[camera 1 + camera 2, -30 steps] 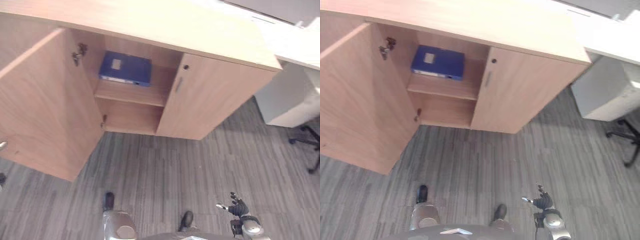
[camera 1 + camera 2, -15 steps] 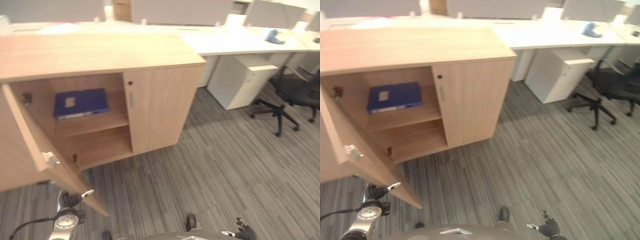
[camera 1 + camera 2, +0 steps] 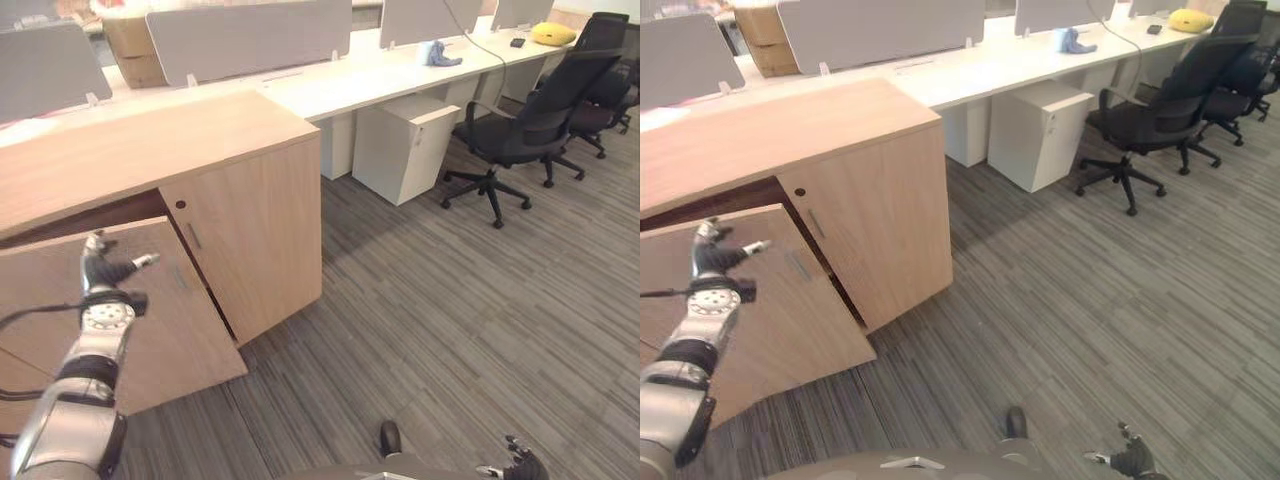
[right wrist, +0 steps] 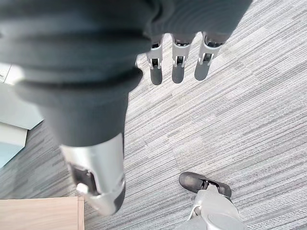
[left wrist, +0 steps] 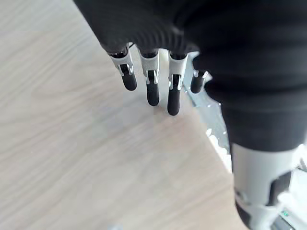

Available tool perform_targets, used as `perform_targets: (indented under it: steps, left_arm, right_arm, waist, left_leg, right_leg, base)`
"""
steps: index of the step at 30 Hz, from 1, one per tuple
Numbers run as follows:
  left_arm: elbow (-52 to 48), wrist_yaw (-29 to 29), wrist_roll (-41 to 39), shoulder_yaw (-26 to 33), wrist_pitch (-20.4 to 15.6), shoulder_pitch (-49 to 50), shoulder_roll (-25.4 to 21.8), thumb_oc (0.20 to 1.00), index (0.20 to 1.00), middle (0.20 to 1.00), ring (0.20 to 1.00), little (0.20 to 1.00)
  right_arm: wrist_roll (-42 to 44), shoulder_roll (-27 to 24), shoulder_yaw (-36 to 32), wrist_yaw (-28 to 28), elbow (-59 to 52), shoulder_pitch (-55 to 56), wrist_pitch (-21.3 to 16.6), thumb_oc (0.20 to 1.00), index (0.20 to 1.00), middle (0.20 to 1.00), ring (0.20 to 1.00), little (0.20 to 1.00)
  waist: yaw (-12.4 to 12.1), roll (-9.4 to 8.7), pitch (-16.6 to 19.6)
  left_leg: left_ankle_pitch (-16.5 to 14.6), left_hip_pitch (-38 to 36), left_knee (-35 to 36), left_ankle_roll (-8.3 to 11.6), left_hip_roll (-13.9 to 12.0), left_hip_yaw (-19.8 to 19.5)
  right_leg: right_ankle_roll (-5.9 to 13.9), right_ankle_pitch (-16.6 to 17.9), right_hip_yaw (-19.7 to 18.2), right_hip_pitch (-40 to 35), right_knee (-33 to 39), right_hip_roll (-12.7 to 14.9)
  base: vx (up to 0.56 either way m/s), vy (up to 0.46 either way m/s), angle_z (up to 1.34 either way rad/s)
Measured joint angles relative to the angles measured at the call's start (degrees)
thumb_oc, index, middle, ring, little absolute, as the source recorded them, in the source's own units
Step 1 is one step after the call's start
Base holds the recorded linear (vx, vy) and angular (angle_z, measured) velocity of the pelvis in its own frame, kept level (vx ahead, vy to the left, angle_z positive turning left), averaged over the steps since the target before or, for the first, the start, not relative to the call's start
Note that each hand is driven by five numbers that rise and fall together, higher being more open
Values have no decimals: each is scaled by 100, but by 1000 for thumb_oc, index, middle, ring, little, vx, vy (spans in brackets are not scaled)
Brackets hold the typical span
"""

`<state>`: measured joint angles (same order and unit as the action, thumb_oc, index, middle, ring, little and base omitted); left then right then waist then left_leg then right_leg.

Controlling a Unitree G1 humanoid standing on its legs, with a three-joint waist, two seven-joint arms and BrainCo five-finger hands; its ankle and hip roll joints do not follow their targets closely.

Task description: Put the empty folder in the office cabinet

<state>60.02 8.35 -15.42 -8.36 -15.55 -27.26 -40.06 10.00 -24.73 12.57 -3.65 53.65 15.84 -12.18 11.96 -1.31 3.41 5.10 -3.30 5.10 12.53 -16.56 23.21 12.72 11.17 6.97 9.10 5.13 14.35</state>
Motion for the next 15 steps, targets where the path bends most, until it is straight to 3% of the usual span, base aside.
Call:
perform_targets:
  steps: [5, 8, 10, 12, 13, 15]
  left_arm:
    - [-58, -15, -3, -49, 0, 531, 155, 1000, 1000, 1000, 1000, 1000]
    - [-185, -103, -4, -19, 30, 1621, 754, 1000, 1000, 1000, 1000, 1000]
    - [-161, -320, 8, -14, 65, 2436, 1379, 1000, 1000, 1000, 1000, 1000]
    - [27, -491, 12, -23, 172, 2852, 1919, 1000, 1000, 1000, 1000, 1000]
    - [134, -580, 50, -62, 197, 3019, 2160, 1000, 1000, 1000, 1000, 1000]
    - [357, -759, 122, -41, 314, 3179, 2352, 1000, 1000, 1000, 1000, 1000]
  right_arm:
    - [4, 10, -34, 17, 34, -22, 1, 1000, 1000, 1000, 1000, 1000]
    - [3, -22, -92, 69, 46, -145, 10, 1000, 1000, 1000, 1000, 1000]
    - [-1, -29, -108, 71, 35, -424, 6, 1000, 1000, 1000, 1000, 1000]
    - [-40, -24, -101, 75, 98, -630, 15, 1000, 1000, 1000, 1000, 1000]
    - [-48, -21, -97, 78, 149, -730, 24, 1000, 1000, 1000, 1000, 1000]
    - [-124, 15, -41, 103, 316, -949, 117, 1000, 1000, 1000, 1000, 1000]
  waist:
    - [-173, 178, -11]
    - [-339, 473, -69]
    - [-344, 646, -200]
    - [-503, 801, -381]
    - [-690, 869, -500]
    - [-946, 739, -744]
  left_leg:
    - [16, 77, -2, -22, 4, -302]
    - [56, 55, -5, -82, -28, -420]
    - [68, -3, -48, -99, -53, -434]
    - [99, 13, -65, -141, -162, -489]
    - [251, 72, -77, -322, -255, -554]
    - [888, 315, -224, -899, -298, -669]
  right_leg:
    - [-79, 63, 80, -125, -29, 7]
    - [-115, 35, 196, -240, -40, -16]
    - [-128, -14, 242, -335, -40, -43]
    - [-171, -54, 321, -362, -40, -155]
    - [-223, -91, 386, -394, -43, -254]
    - [-369, -207, 669, -497, -37, -330]
  base:
    - [-12, -115, 23]
    - [-31, -222, 17]
    - [-48, -211, 9]
    - [-64, -192, 12]
    - [-34, -330, 49]
    - [-15, -268, 63]
